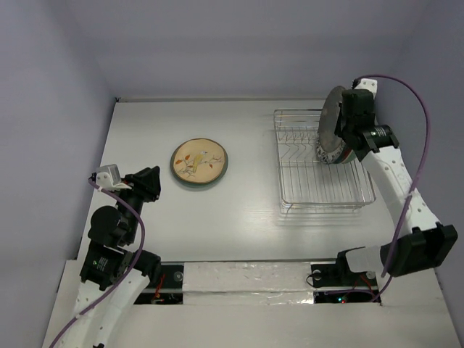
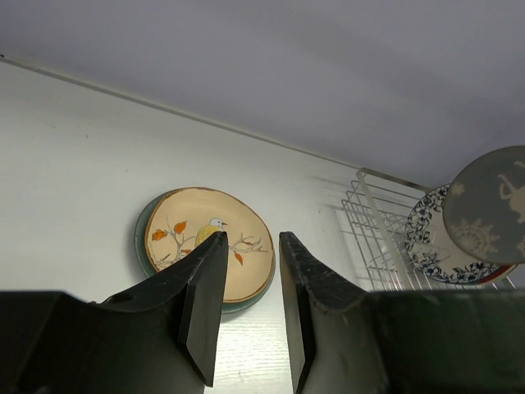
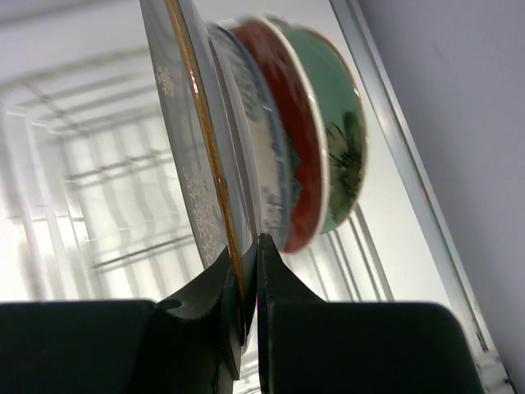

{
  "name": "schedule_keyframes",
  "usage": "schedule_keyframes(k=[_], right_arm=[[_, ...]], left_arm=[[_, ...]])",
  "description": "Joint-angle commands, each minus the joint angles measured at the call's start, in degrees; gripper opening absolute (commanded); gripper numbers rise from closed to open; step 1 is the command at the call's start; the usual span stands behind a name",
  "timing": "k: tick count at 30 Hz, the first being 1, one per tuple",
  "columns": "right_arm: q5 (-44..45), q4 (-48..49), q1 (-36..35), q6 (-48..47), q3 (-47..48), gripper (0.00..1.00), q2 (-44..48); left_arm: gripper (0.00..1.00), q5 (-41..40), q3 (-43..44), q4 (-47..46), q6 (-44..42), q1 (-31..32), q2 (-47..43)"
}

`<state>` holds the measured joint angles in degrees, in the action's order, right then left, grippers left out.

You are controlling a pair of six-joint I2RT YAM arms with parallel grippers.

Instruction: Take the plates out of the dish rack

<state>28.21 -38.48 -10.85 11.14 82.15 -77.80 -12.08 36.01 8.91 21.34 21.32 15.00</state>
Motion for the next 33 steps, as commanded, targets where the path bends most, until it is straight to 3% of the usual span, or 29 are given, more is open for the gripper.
schedule_keyframes(k=[1,5,7,15,26,33], right_arm=[[2.6,5.6,-4.5,1.1,6.1,0.0,6.2],[-1.3,10.2,-10.1,5.3,4.1,0.0,7.2],[-7.4,14.4,-14.4,7.6,1.8,0.0,7.0],[-26.6,48.4,-24.9,30.9,-7.9,0.0,-4.8],[-27.8,66.1,-31.9,48.2,-6.5,0.0,-23.9],[-30.6,70.3,-32.5,53.0,-6.4,0.0,-31.1]], left_arm=[[0.29,0.2,-0.3,-1.9,0.0,0.3,0.6],[0.29,0.2,-0.4,-1.9,0.0,0.3,0.9],[0.29,0.2,-0.4,-1.9,0.2,0.3,1.1],[0.29,0.2,-0.4,-1.9,0.3,0.3,1.2],[0.29,0.2,-0.4,-1.7,0.2,0.3,0.6],[0.29,0.2,-0.4,-1.8,0.2,0.3,1.1]])
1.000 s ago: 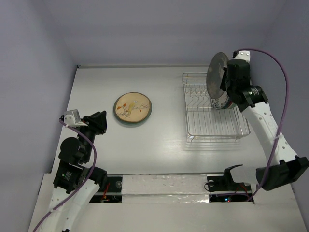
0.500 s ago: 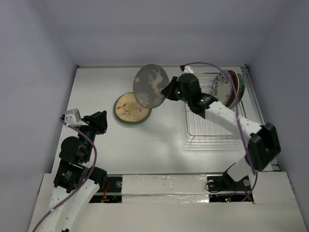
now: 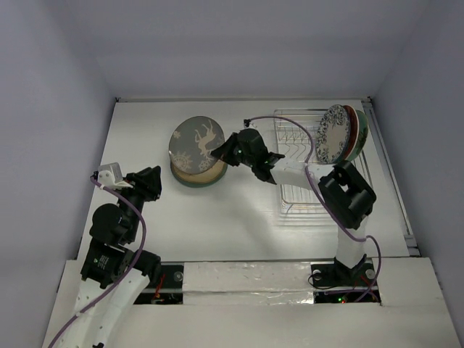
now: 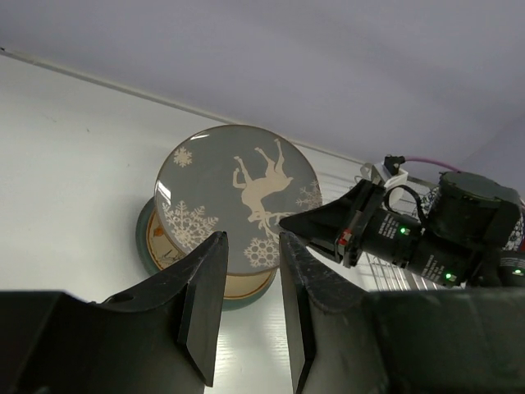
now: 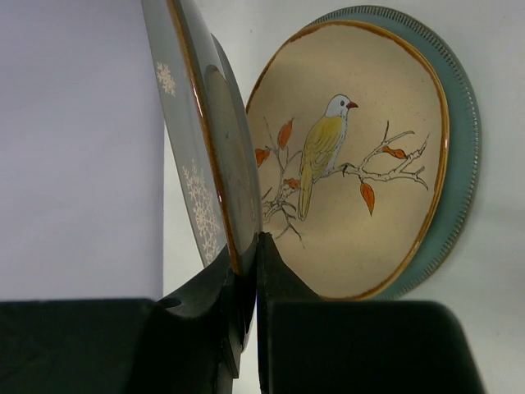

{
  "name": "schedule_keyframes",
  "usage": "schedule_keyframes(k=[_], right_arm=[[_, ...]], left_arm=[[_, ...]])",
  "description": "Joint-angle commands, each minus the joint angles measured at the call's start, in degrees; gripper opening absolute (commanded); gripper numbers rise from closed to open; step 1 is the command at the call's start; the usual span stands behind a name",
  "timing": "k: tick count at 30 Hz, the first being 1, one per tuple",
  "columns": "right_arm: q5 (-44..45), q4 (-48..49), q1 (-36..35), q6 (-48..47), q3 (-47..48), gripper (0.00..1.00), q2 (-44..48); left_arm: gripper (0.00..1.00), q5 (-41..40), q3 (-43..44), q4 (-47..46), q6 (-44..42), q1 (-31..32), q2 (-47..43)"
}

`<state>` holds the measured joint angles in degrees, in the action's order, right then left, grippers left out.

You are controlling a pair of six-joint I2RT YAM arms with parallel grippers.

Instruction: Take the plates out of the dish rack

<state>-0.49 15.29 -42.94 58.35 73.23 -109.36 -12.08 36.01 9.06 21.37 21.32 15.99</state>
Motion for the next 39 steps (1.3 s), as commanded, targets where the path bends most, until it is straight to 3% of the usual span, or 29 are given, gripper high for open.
schedule_keyframes(k=[1,16,25,28,32,39], right_arm=[[-1.9,17.2,-0.4,6.2,2.4,0.0,0.0],[-3.0,19.6,-0.9,10.0,-3.0,0.0,-3.1],[-4.0,20.8,-1.4,11.6,-5.2,0.05,-4.5],[-4.1,20.5,-1.4,11.5,-5.6,0.14,-4.8],[-4.3,16.0,-1.4,9.7,-5.2,0.35,-5.1],[-3.7,5.5,-1.4,3.2,-3.1,0.49,-4.4]], left_arm=[[0.29,0.2,-0.4,-1.9,0.2,0.3,0.1],[0.29,0.2,-0.4,-2.1,0.1,0.3,-0.1],[0.29,0.2,-0.4,-2.0,0.1,0.3,-0.3],[0.29,0.2,-0.4,-2.1,0.1,0.3,-0.4],[0.29,0.2,-0.5,-2.1,0.1,0.3,-0.7],[0.29,0.2,-0.5,-2.2,0.1,0.3,-1.0]])
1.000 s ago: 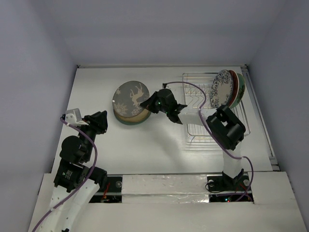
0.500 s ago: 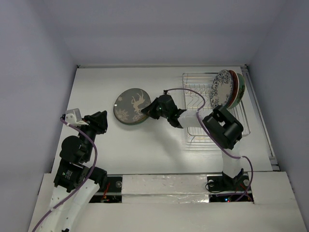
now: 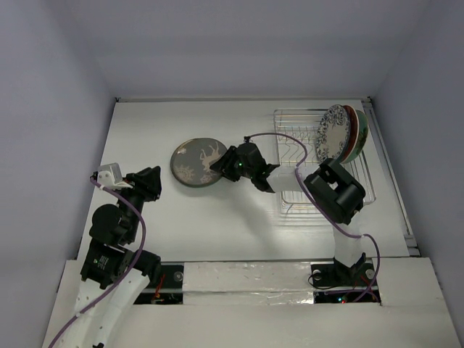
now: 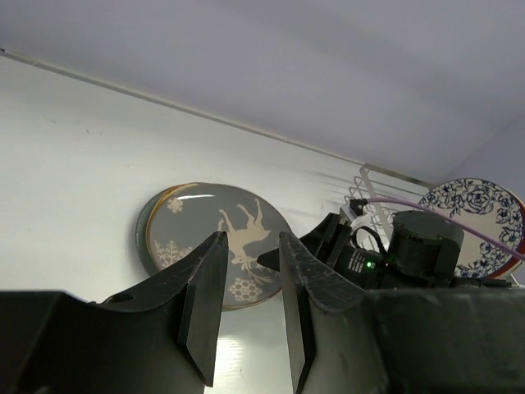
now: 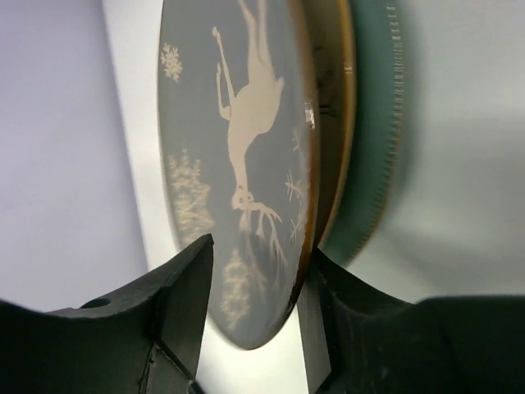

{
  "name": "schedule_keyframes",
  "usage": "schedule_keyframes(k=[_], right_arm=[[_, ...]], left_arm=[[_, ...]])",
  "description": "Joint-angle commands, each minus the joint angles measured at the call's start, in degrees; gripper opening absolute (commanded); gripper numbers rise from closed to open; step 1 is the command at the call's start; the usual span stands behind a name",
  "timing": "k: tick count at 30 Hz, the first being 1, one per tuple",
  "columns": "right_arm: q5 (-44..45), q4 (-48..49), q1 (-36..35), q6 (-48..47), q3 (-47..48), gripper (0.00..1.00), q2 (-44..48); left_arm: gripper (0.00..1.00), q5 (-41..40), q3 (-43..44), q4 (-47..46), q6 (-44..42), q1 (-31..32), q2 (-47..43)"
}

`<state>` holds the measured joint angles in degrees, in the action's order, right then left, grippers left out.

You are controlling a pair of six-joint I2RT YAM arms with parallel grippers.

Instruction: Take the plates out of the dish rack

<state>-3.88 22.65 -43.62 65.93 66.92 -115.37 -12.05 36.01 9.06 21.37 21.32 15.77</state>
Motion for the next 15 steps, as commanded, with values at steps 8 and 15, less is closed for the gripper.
schedule_keyframes(k=[8,15], right_arm=[[0.9,-12.2,-0.8,-11.1,4.8,0.69,3.1],[-1.2,-15.3,-0.8,-14.5,4.8,0.82,2.7]], left_arm=[[0.29,0.2,-0.5,-2.2,0.0,0.3,-1.1],[0.29,0.2,-0.5,-2.3,0.1,0.3,-1.9]])
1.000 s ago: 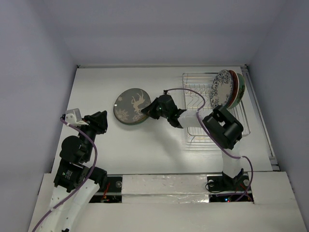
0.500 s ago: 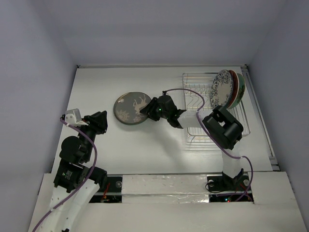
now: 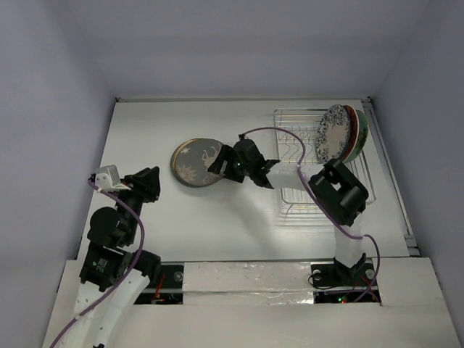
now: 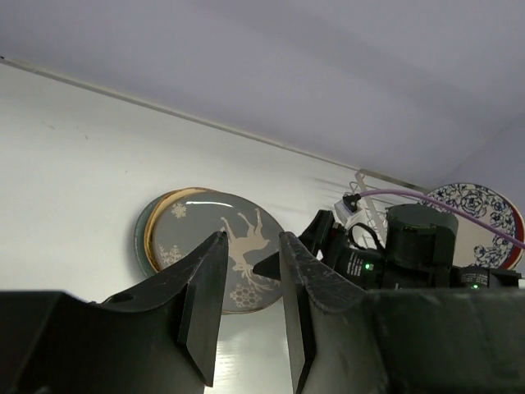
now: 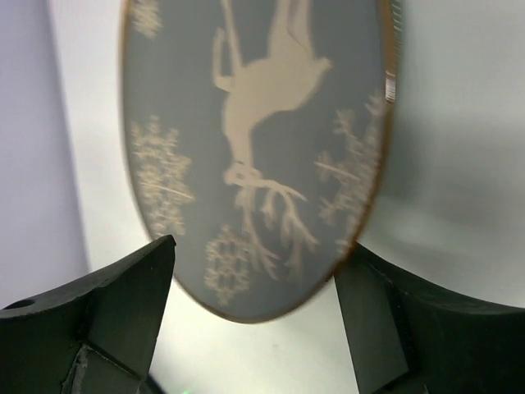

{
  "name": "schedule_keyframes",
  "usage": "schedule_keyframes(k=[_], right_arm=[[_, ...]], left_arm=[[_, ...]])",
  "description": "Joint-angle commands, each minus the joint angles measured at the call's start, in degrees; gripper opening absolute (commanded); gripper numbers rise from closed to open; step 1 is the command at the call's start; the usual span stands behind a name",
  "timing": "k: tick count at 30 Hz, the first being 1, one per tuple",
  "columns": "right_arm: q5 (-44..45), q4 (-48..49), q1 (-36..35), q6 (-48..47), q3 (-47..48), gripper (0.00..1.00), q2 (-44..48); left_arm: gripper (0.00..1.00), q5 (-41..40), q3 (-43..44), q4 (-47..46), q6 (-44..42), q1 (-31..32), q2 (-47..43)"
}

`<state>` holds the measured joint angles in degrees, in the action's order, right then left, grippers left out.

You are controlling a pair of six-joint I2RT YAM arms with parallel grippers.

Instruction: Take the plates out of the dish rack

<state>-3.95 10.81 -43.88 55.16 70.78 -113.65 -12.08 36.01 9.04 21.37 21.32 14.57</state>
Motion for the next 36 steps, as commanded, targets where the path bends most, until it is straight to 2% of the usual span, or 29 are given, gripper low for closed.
schedule_keyframes(k=[1,7,10,12,13,14,15,16,17,19,21,22,25,26,28,29,32,36], right_arm=[[-1.6,-3.8,-0.5,-4.1,0.8,0.82,1.1],[-0.5,-8.5,-0.5,-7.9,-0.2,0.84,4.3],[2.1,-11.7,-0.5,-10.3,-1.3,0.79,8.6],[4.2,-16.0,-0.5,-12.9,-1.9,0.59,12.0],[9.0,-17.3,-0.5,-13.8,-2.4,0.47,16.5],[12.0,-21.2,-0.5,-15.0,-2.4,0.14,19.0],[15.7,-23.2,-0.5,-15.5,-2.7,0.01,21.7],[21.0,-24.8,0.5,-16.3,-3.3,0.0,27.0],[22.8,-27.3,1.8,-17.1,-3.8,0.0,29.7],[26.3,-29.9,7.7,-20.0,-4.8,0.0,34.4],[26.9,-35.2,13.9,-24.2,-4.5,0.0,40.1],[27.6,-36.7,20.1,-25.8,-4.0,0.0,41.6],[27.2,-42.1,28.6,-31.9,0.1,0.0,43.9],[27.6,-44.4,32.7,-33.1,1.4,0.07,43.8],[25.8,-46.2,36.0,-36.2,5.3,0.24,42.0],[25.5,-48.1,39.0,-37.5,6.5,0.38,41.1],[25.6,-50.2,41.9,-39.2,11.1,0.41,37.7],[23.5,-50.4,42.6,-39.1,12.9,0.4,33.7]], left_arm=[[0.29,0.2,-0.5,-2.2,0.0,0.3,-0.8],[0.29,0.2,-0.6,-2.4,0.1,0.3,-1.6],[0.29,0.2,-0.5,-2.4,0.0,0.3,-2.0],[0.29,0.2,-0.5,-2.4,0.0,0.3,-2.1],[0.29,0.2,-0.6,-2.4,0.1,0.3,-2.3],[0.26,0.2,-0.6,-2.4,0.0,0.3,-2.4],[0.22,0.2,-0.6,-2.4,0.1,0.3,-2.6],[0.18,0.2,-0.7,-2.4,0.1,0.3,-2.7],[0.07,0.2,-0.7,-2.4,0.1,0.3,-2.7],[0.0,0.2,-0.6,-2.3,0.2,0.3,-2.7],[0.0,0.2,-0.6,-2.3,-0.1,0.8,-2.8],[0.0,0.2,-0.7,-2.4,-0.2,0.8,-3.4],[0.0,0.2,-0.6,-2.4,-0.2,1.4,-4.5],[0.0,0.2,-0.6,-2.4,-0.1,1.4,-5.2],[0.01,0.2,-0.6,-2.2,-0.1,2.1,-5.9],[0.06,0.2,-0.6,-2.1,0.0,2.7,-6.0],[0.15,0.2,-0.4,-1.7,0.1,3.8,-6.1],[0.21,0.2,-0.4,-1.7,0.2,4.3,-6.1]])
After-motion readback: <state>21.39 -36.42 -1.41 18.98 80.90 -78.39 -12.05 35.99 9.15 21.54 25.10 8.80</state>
